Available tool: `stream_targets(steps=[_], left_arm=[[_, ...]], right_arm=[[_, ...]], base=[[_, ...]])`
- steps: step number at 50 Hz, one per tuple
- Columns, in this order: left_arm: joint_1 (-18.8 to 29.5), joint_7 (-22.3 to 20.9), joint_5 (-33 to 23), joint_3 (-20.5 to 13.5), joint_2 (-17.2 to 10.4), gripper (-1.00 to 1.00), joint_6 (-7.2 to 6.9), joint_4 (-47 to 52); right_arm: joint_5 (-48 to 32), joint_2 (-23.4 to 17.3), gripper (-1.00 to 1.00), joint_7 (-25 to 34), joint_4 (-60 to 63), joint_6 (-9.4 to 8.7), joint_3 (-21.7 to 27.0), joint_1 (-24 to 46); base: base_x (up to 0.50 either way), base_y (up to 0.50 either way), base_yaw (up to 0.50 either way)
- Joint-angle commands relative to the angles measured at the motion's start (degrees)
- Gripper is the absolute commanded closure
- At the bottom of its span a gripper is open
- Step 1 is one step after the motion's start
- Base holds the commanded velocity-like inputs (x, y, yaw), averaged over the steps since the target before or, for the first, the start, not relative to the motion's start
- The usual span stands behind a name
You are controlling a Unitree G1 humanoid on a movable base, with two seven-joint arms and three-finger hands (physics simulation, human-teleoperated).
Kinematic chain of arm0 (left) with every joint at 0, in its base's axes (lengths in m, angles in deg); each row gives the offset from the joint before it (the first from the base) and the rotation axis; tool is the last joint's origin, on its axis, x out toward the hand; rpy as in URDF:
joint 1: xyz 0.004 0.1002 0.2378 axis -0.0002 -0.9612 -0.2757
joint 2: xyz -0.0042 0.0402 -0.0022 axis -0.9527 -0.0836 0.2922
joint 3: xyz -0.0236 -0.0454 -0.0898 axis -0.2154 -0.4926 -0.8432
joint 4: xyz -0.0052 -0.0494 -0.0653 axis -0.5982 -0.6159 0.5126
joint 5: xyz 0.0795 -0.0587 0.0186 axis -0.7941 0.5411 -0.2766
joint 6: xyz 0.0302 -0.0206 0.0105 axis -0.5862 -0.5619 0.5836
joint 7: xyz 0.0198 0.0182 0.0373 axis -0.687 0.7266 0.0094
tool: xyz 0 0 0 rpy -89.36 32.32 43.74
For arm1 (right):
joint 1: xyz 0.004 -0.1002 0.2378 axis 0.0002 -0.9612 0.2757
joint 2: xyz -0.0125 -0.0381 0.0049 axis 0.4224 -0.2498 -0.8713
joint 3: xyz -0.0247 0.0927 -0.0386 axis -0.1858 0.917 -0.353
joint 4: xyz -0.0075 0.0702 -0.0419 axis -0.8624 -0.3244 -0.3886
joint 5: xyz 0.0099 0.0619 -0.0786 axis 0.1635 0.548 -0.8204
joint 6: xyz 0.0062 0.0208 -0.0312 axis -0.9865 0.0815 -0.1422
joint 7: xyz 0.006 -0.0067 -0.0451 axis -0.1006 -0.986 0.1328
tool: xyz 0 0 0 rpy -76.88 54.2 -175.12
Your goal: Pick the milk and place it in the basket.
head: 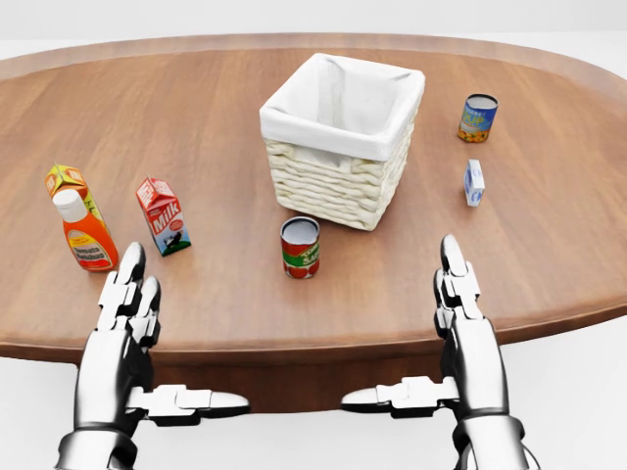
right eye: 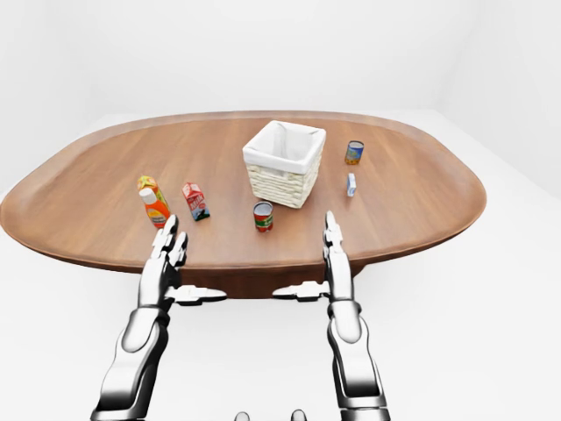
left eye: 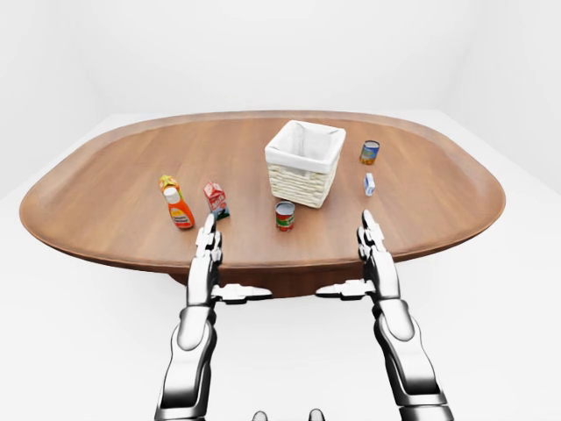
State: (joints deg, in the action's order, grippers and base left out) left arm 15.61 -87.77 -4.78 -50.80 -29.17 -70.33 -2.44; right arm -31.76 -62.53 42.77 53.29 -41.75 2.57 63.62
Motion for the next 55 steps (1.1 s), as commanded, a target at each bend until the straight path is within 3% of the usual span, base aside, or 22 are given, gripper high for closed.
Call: stream_targets(steps=[1,2,4,7,11,12,13,15,17,18,22,24,26,31,46,55], left_arm=[[-3.70,-3.95,3.53,-1.25,-0.50,-1.00,-4.08,12.68],[-3.69,-4.04,3.55,-1.31,-0.47,-1.00,-4.08,12.67],[-4.02,-4.95,3.42,-1.42,-0.76,-1.00,-4.08,13.71],[-4.29,-5.72,3.26,-1.39,-0.67,-1.00,-4.08,14.51],[-4.24,-5.62,2.97,-1.45,-0.57,-1.00,-4.08,14.40],[-5.23,-5.71,1.44,-0.54,-0.59,-1.00,-3.12,15.06],[-5.68,-4.82,-0.31,-0.33,-0.54,-1.00,-1.71,15.95],[-6.06,-4.89,-0.66,-0.29,-0.49,-1.00,-1.56,17.16],[-6.05,-3.63,-2.86,-0.36,-0.46,-1.00,0.12,17.58],[-6.10,-3.45,-3.21,-0.35,-0.40,-1.00,0.13,17.73],[-6.46,-3.46,-3.18,-0.61,-0.30,-1.00,-1.23,20.01],[-6.31,-2.07,-5.18,-0.96,-0.33,-1.00,-0.64,21.48],[-6.47,-2.63,-4.12,-1.25,-0.18,-1.00,-2.45,23.16],[-6.70,-3.01,-3.23,-2.10,-0.18,-1.00,-4.08,26.94],[-6.84,-4.05,-2.41,-3.49,-0.08,-1.00,-4.08,31.41],[-6.95,-4.14,-2.61,-3.32,0.00,-1.00,-4.08,30.83]], right_arm=[[-11.65,-0.45,-1.00,-3.17,12.35,1.26,-2.03,-4.84],[-11.89,-0.35,-1.00,-3.13,12.50,1.32,-1.98,-4.92],[-14.23,-0.09,-1.00,-4.31,14.52,-0.88,-1.53,-5.56],[-16.36,-0.03,-1.00,-5.14,14.94,-2.69,-1.37,-5.69],[-16.86,-0.10,-1.00,-4.89,15.16,-3.10,-1.50,-5.66],[-15.65,0.28,-1.00,-4.58,14.52,-4.98,-0.35,-4.32],[-15.25,-0.34,-1.00,-3.92,12.68,-4.98,0.47,-2.74],[-15.45,-0.75,-1.00,-3.47,12.84,-4.98,0.87,-2.26],[-16.32,-0.38,-1.00,-3.38,15.40,-4.98,0.67,-2.86],[-16.25,-0.33,-1.00,-2.90,16.28,-4.98,0.46,-3.15],[-14.76,-0.32,-1.00,-0.30,19.53,-4.98,0.22,-3.54],[-14.27,-0.40,-1.00,0.26,20.90,-4.98,0.24,-3.98],[-14.34,-0.25,-1.00,0.76,22.90,-4.98,-0.09,-4.51],[-12.56,-0.47,-1.00,3.01,29.35,-4.98,0.29,-5.74],[-14.51,-0.36,-1.00,4.90,36.61,-4.98,0.03,-6.57],[-11.73,-0.02,-1.00,5.61,38.81,-4.98,1.35,-6.76]], base=[[0.00,0.00,0.00],[0.00,0.00,0.00],[0.00,0.00,0.00],[0.00,0.00,0.00],[0.00,0.00,0.00],[0.00,0.00,0.00],[0.00,0.00,0.00],[0.00,0.00,0.00],[0.00,0.00,0.00],[0.00,0.00,0.00],[0.00,0.00,0.00],[0.00,0.00,0.00],[0.00,0.00,0.00],[0.00,0.00,0.00],[0.00,0.00,0.00],[0.00,0.00,0.00]])
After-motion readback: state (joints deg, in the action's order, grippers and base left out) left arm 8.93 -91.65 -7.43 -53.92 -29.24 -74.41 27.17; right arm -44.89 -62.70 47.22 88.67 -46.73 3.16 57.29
